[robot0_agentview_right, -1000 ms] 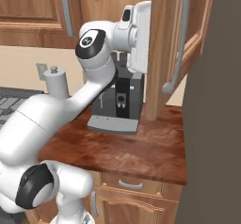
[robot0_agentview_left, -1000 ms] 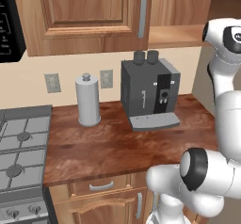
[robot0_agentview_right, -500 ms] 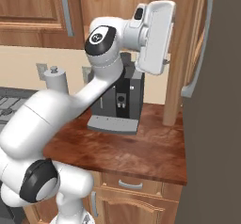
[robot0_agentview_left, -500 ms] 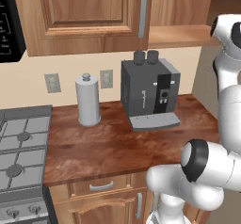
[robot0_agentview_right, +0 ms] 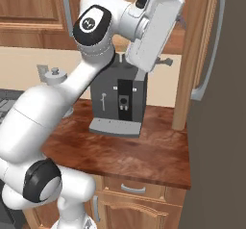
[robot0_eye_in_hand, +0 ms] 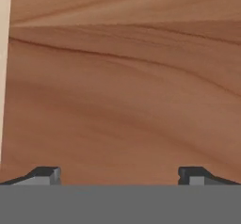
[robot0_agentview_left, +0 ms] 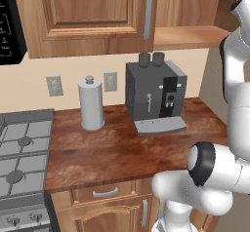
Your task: Open the cabinet. Pick the sponge and place it next to the sink. Then close the cabinet.
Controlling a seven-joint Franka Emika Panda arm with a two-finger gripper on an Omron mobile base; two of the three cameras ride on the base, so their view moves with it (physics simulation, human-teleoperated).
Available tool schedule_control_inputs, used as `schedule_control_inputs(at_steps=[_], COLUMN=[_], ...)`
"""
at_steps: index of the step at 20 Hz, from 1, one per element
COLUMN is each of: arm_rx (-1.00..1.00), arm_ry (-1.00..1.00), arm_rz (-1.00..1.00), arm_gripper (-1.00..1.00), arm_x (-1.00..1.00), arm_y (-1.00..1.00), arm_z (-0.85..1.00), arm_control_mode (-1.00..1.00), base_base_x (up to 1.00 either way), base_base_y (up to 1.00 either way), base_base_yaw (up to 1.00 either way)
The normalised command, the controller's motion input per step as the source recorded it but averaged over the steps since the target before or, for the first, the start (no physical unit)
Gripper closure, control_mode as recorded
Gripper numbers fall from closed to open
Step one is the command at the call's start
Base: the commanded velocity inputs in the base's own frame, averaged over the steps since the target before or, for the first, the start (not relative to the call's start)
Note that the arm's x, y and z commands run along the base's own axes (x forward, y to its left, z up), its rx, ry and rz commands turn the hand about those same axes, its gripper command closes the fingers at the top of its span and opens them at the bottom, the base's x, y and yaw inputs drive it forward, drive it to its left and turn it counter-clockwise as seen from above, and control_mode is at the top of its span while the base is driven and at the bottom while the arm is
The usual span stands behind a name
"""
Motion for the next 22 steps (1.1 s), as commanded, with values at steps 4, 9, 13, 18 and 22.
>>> schedule_control_inputs(at_steps=[4,9,13,18,22], arm_rx=[0.22,0.23,0.25,0.28,0.25], arm_ry=[-0.17,-0.19,-0.28,-0.37,-0.41], arm_rz=[0.03,0.06,0.07,0.08,0.08], arm_gripper=[-1.0,-1.0,-1.0,-1.0,-1.0], arm_x=[-0.16,-0.14,-0.23,-0.15,-0.02], arm_y=[0.46,0.56,0.6,0.59,0.49], arm_z=[0.04,0.0,0.0,-0.1,-0.42], arm_control_mode=[-1.0,-1.0,-1.0,-1.0,-1.0], base_base_x=[0.0,0.0,0.0,0.0,0.0], base_base_y=[0.0,0.0,0.0,0.0,0.0], base_base_yaw=[0.0,0.0,0.0,0.0,0.0])
